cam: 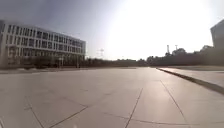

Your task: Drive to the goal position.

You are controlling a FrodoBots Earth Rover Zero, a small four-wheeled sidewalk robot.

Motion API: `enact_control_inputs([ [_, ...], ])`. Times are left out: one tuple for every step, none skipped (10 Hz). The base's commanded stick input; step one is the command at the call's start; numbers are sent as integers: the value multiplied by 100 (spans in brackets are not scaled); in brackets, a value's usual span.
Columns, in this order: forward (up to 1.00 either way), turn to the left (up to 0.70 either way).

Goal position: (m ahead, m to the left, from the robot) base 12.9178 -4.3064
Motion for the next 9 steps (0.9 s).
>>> enact_control_inputs([
  [9,1],
  [8,2],
  [5,4],
  [5,4],
  [3,2],
  [-24,0],
  [-35,1],
  [-49,2],
  [-68,2],
])
